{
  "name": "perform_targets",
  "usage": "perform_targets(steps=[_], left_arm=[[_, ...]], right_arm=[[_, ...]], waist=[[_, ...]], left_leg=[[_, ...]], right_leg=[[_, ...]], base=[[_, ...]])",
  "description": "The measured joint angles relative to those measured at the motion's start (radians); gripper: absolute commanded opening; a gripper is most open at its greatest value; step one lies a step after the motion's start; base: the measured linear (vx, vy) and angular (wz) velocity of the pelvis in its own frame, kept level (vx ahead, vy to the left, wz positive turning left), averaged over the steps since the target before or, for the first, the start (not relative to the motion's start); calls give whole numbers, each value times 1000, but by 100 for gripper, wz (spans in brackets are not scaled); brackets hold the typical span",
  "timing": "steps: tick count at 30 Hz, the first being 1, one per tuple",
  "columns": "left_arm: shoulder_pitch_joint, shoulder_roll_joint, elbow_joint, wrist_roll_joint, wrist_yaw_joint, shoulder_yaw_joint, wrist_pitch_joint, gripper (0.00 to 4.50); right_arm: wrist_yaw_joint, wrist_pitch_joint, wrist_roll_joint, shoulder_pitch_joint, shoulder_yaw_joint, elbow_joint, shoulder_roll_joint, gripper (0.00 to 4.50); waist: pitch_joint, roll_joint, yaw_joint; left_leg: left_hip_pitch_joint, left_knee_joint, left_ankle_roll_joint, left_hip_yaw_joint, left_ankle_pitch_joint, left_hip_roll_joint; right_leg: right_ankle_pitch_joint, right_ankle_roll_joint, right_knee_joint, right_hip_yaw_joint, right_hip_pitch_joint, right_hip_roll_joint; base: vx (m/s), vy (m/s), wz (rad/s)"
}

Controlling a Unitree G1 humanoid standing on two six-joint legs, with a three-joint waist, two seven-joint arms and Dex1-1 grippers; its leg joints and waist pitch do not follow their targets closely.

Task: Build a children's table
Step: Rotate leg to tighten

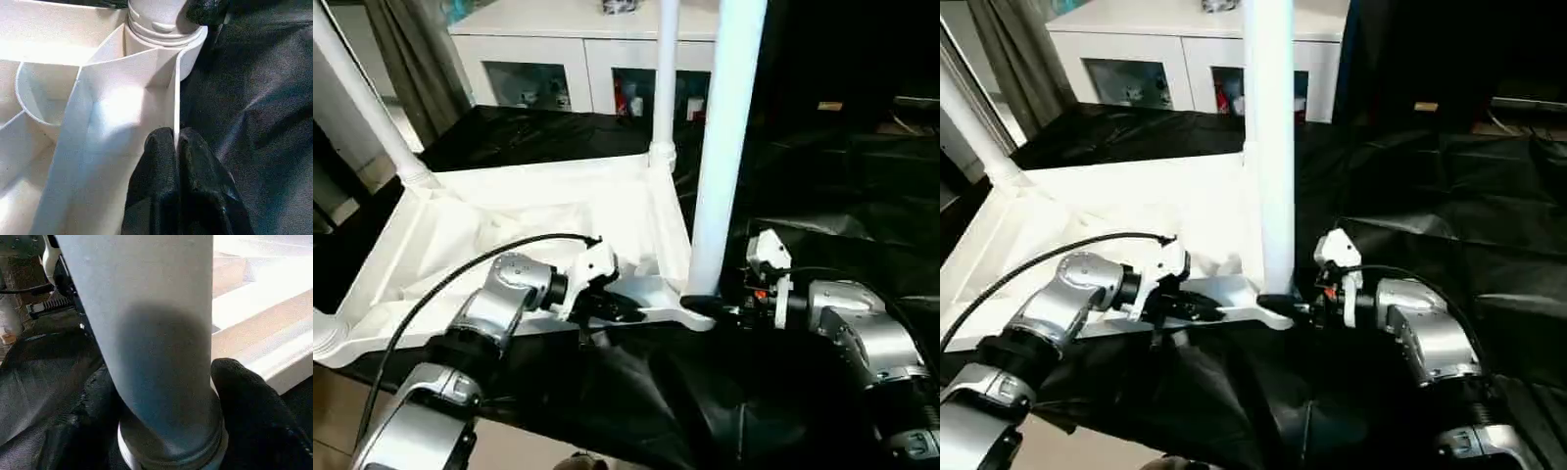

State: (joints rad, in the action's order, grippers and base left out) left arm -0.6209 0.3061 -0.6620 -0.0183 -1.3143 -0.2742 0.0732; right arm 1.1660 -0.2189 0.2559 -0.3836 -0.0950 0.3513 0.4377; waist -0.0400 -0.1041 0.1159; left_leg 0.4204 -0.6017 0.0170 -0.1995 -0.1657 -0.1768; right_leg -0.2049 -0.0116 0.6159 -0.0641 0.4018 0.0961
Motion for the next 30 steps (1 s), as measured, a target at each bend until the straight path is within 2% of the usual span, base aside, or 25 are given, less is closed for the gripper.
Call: perform_targets(steps=[4, 7, 8, 11, 14, 17, 19, 20, 26, 30], left_arm=[[0, -7, -2, 4, 16, 0, -5, 0], [-19, -54, -57, 34, 164, 12, -34, 0], [-36, -78, -88, 49, 229, 20, -35, 0], [-75, -144, -144, 73, 383, 28, -19, 0], [-90, -183, -175, 89, 474, 35, 0, 0], [-96, -200, -188, 92, 515, 37, 9, 0], [-96, -204, -191, 92, 522, 38, 9, 0], [-96, -204, -192, 92, 522, 39, 9, 0], [-96, -194, -192, 92, 475, 43, -2, 0], [-85, -131, -169, 80, 350, 26, -42, 0]], right_arm=[[-18, -9, -1, 14, 1, -23, 0, 239], [-202, 6, -39, 22, 44, -13, -85, 237], [-292, 16, -57, 10, 64, 9, -124, 222], [-523, 35, -87, -22, 108, 66, -215, 213], [-672, 38, -108, -44, 130, 104, -283, 208], [-759, 62, -134, -58, 130, 129, -320, 208], [-772, 77, -143, -59, 130, 138, -328, 208], [-770, 90, -143, -59, 134, 145, -334, 260], [-673, 90, -103, -59, 148, 144, -315, 309], [-447, 70, -76, -44, 91, 109, -192, 309]], waist=[[0, 0, 3], [1, 1, -4], [1, 2, -7], [1, 3, -26], [0, 5, -32], [-1, 6, -35], [-1, 6, -37], [-1, 6, -39], [-1, 6, -41], [-2, 5, -35]], left_leg=[[0, 0, -1, 0, 1, 0], [-2, -2, 0, 0, 1, 0], [-3, -2, 0, 0, 1, 0], [-6, -1, 0, 0, 1, 0], [-19, 3, 1, 0, 0, 1], [-24, 6, 1, 1, 0, 2], [-26, 7, 1, 1, 0, 3], [-26, 8, 1, 1, 0, 3], [-26, 10, 1, 1, 0, 3], [-26, 13, 1, 1, 0, 2]], right_leg=[[0, 0, 0, 0, 0, 0], [1, 1, 3, 0, -1, 0], [2, 2, 3, 0, -2, 0], [4, 4, -1, 1, -4, 0], [1, -1, -3, 2, -14, 0], [0, -2, -7, 1, -18, 0], [0, -2, -7, 2, -19, 0], [0, -2, -8, 2, -19, 0], [1, -1, -8, 3, -19, 0], [4, 3, -7, 1, -18, 0]], base=[[0, 0, 0], [0, 0, 0], [0, 0, 0], [0, 0, 0], [0, 0, 0], [0, 0, 0], [0, 0, 0], [0, 0, 0], [0, 0, 0], [0, 0, 0]])
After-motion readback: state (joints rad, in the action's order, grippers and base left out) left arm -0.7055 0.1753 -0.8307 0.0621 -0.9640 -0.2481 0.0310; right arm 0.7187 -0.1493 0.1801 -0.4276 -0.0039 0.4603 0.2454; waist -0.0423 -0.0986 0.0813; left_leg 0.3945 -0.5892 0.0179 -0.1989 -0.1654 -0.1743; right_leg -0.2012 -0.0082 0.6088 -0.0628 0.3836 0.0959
